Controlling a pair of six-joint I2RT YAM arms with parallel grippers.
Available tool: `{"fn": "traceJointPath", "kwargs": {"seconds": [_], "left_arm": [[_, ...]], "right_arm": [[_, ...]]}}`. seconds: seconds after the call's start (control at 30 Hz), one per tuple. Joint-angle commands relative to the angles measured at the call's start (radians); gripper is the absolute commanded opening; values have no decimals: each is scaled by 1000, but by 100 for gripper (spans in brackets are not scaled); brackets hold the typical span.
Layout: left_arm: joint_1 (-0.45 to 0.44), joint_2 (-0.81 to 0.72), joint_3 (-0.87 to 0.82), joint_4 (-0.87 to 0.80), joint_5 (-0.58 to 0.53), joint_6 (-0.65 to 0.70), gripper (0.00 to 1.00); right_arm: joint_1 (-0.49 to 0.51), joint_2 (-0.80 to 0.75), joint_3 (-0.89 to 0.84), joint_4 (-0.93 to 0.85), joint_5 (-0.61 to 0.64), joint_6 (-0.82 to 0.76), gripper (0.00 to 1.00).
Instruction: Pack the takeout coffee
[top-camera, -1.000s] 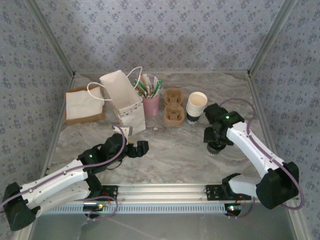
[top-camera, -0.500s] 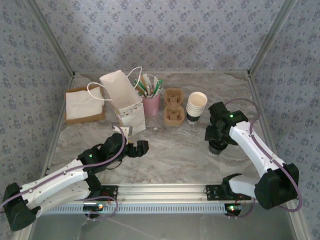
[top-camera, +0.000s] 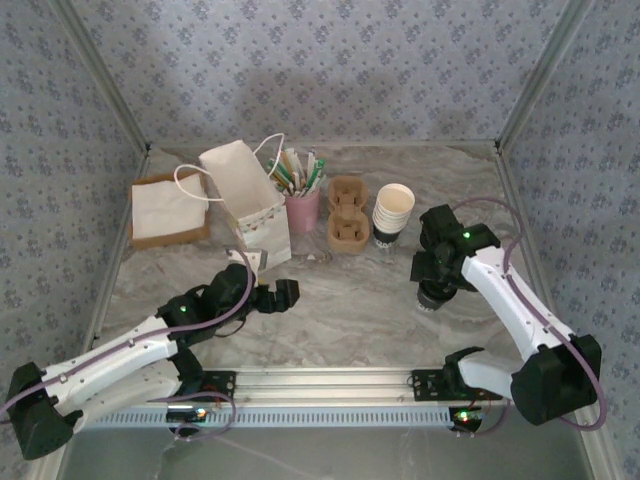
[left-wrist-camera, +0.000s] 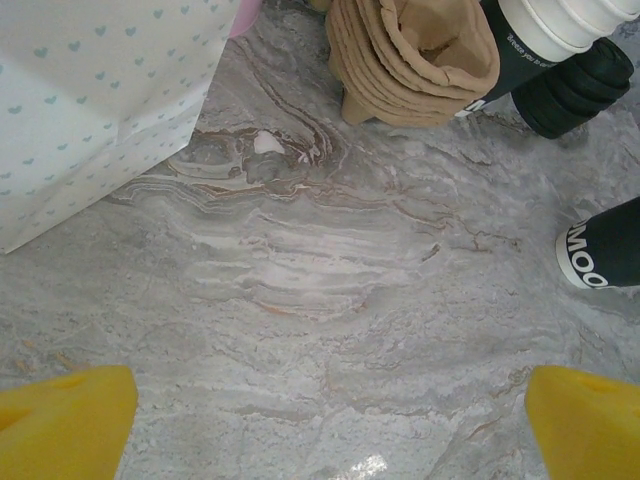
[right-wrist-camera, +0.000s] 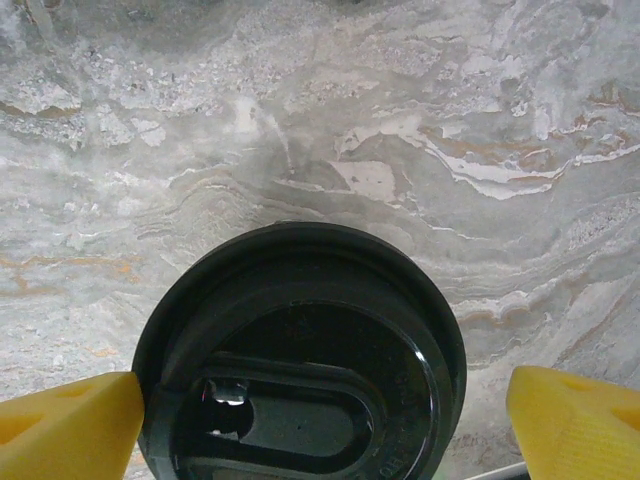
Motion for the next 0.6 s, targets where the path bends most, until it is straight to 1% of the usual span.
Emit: {"fn": "traceJointPath", "kwargs": {"seconds": [0.0, 0.07, 0.13, 0.23, 0.33, 0.43, 0.53, 0.57], "left_arm": [[4, -10, 53, -11, -11, 25, 100], [5, -25, 64, -34, -28, 33, 99], [6, -44, 78, -61, -47, 40, 99], [6, -97, 92, -100, -73, 45, 100], [5, -163, 97, -134, -101, 49, 99], [6, -207, 106, -183, -136, 61, 100], [12, -221, 116, -236, -163, 76, 99], [16, -223, 117, -247, -163, 78, 100]], "right_arm": [[5, -32, 56, -55, 36, 4, 95], [31, -48, 111, -84, 47, 1, 95], [77, -65, 170, -98, 48, 1, 94], [193, -67, 274, -109, 49, 4, 92], [313, -45, 332, -71, 25, 2, 87], [404, 15, 377, -12, -6, -4, 81], [450, 109, 430, 36, -43, -22, 75], [459, 143, 452, 42, -45, -26, 75]]}}
